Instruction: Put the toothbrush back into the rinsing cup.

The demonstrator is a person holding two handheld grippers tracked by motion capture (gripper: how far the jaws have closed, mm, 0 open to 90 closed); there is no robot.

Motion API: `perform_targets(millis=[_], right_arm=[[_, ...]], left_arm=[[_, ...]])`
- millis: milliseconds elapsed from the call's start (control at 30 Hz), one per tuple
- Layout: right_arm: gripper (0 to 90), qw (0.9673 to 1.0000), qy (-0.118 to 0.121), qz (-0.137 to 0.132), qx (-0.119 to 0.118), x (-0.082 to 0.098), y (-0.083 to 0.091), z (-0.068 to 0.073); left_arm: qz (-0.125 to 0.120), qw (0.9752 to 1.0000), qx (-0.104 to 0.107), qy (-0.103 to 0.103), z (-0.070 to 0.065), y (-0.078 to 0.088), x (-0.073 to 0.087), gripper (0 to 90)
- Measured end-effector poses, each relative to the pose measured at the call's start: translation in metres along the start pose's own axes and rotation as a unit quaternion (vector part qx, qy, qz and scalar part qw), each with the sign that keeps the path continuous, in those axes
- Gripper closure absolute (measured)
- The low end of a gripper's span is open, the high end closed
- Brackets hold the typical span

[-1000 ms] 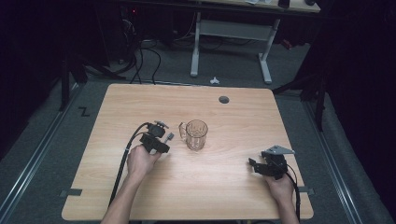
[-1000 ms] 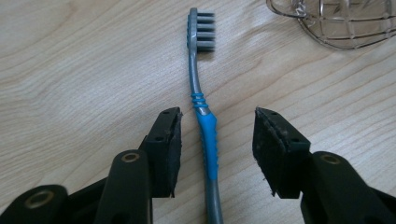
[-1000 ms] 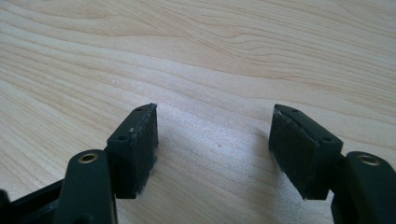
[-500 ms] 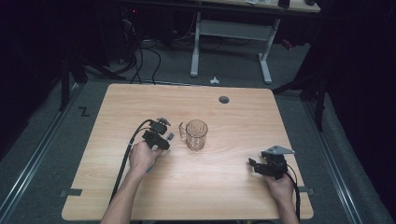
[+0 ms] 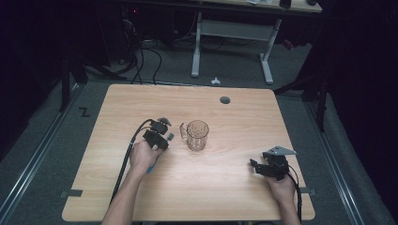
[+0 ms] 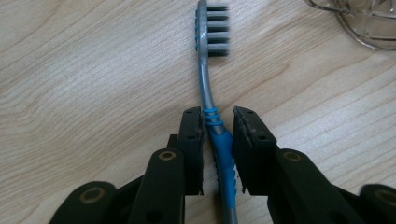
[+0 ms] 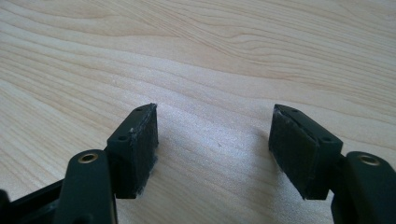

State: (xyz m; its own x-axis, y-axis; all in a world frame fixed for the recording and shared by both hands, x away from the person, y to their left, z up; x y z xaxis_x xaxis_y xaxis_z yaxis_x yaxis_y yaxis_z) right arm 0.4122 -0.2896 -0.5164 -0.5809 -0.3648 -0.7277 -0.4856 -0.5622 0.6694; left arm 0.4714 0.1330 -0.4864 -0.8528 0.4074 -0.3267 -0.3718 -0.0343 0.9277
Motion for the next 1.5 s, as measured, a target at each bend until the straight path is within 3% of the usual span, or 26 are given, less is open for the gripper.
perform_targets(millis=[567, 733, 1067, 1167, 1500], right_arm=[[33.4, 1.0000, 0.001, 0.000, 0.000, 0.0000, -0.0001, 0.0001], [33.4, 1.0000, 0.001, 0.000, 0.000, 0.0000, -0.0001, 0.0001], [33.4, 1.0000, 0.000, 0.000, 0.000, 0.0000, 0.0000, 0.0001], [33.4, 1.0000, 0.000, 0.000, 0.000, 0.0000, 0.0000, 0.0001], [33.4, 1.0000, 0.000, 0.000, 0.000, 0.0000, 0.0000, 0.0001]], left_arm=[[0.007, 0.9999, -0.012, -0.001, 0.0022, -0.0005, -0.0005, 78.1], [0.023, 0.9992, -0.028, -0.020, -0.0023, 0.0002, -0.0046, 75.7], [0.029, 0.9991, -0.021, -0.021, -0.0021, -0.0003, -0.0070, 79.2], [0.027, 0.9995, -0.009, -0.015, 0.0007, -0.0008, -0.0064, 79.3], [0.003, 0.9999, -0.006, -0.010, 0.0041, 0.0078, -0.0052, 79.6]])
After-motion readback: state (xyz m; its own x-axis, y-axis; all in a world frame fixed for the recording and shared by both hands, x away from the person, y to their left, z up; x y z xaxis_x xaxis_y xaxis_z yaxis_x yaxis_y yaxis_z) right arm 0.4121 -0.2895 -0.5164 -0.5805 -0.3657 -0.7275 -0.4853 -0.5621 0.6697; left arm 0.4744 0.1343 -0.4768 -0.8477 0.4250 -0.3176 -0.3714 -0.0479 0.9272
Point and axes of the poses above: each handheld gripper's, and its own axes: y roughly backward along the jaws, x roughly out of its underside, z roughly to its left, the point moved 2 cm from there along -y, roughly forward along the jaws, and after that the axes turned 14 degrees about -x, right-handed, at the moved point
